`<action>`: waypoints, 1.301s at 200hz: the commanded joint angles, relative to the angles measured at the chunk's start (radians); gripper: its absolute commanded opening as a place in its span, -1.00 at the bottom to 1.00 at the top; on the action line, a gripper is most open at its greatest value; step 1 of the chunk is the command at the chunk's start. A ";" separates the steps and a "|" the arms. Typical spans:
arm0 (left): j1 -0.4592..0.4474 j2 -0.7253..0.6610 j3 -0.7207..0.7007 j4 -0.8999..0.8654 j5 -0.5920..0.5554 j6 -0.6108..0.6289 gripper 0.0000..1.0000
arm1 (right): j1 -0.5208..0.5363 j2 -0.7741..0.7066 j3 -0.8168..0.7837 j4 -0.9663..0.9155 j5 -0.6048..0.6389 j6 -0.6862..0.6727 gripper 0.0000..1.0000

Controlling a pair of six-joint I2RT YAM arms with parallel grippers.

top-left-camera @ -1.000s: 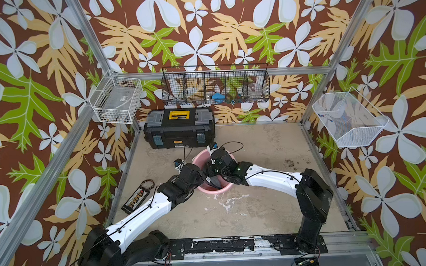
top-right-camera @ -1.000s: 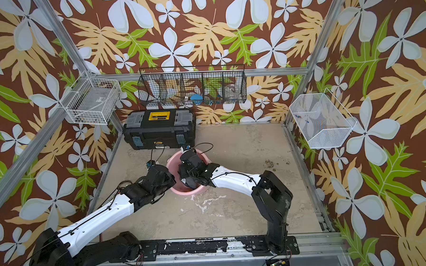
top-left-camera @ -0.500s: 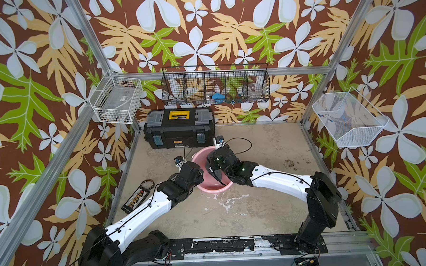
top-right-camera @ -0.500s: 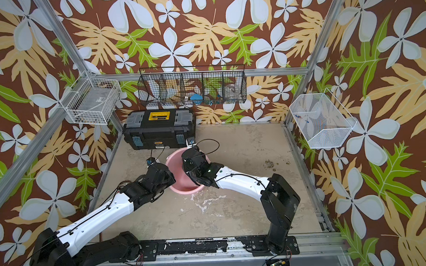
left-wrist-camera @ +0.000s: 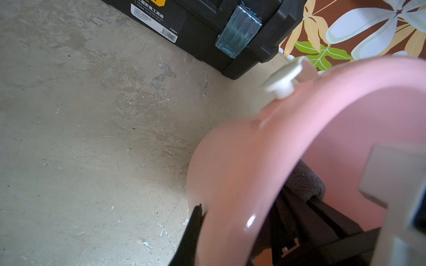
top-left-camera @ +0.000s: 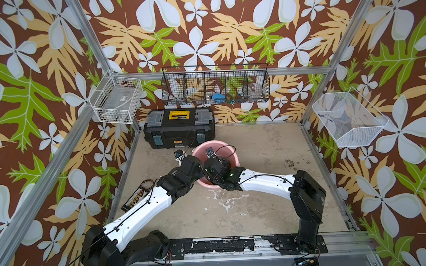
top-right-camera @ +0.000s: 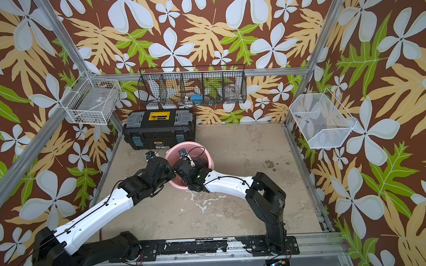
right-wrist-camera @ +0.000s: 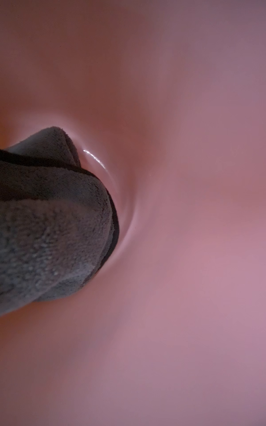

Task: Wipe the inside of the bucket with a cloth
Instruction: Wipe the dirt from the inside of the bucket.

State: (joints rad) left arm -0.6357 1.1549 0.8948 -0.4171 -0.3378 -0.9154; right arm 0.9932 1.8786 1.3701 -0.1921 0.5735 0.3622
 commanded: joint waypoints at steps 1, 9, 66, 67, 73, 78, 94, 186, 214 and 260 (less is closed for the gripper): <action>-0.001 0.002 0.003 0.042 -0.002 -0.014 -1.00 | -0.009 0.026 0.029 -0.061 -0.023 -0.007 -1.00; 0.001 0.000 0.001 0.047 0.013 -0.016 -1.00 | -0.019 0.045 0.044 -0.073 -0.039 -0.005 -1.00; 0.000 -0.054 -0.025 0.045 0.072 -0.031 -1.00 | -0.085 0.122 0.076 -0.047 -0.087 0.009 -1.00; 0.001 -0.056 -0.025 0.044 0.074 -0.032 -1.00 | -0.085 0.124 0.077 -0.046 -0.086 0.008 -1.00; 0.000 -0.058 -0.028 0.044 0.085 -0.036 -1.00 | -0.085 0.131 0.083 -0.042 -0.075 0.001 -1.00; 0.001 -0.060 -0.031 0.044 0.094 -0.040 -1.00 | -0.085 0.136 0.088 -0.038 -0.066 -0.004 -1.00; 0.000 -0.061 -0.037 0.043 0.131 -0.050 -1.00 | -0.085 0.139 0.077 0.001 -0.029 -0.011 -1.00; 0.000 -0.076 -0.051 0.002 0.285 -0.080 -1.00 | -0.067 0.079 -0.113 0.409 0.095 -0.111 -1.00; 0.000 -0.076 -0.060 0.002 0.316 -0.085 -1.00 | -0.054 0.088 -0.112 0.476 0.140 -0.138 -1.00; 0.000 -0.070 -0.077 0.003 0.357 -0.108 -1.00 | -0.050 0.054 -0.151 0.607 0.181 -0.162 -1.00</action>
State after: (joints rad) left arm -0.6319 1.0920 0.8207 -0.4427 -0.1860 -0.9600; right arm 0.9482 1.9484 1.2255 0.2382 0.6483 0.2012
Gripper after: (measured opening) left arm 0.158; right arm 0.080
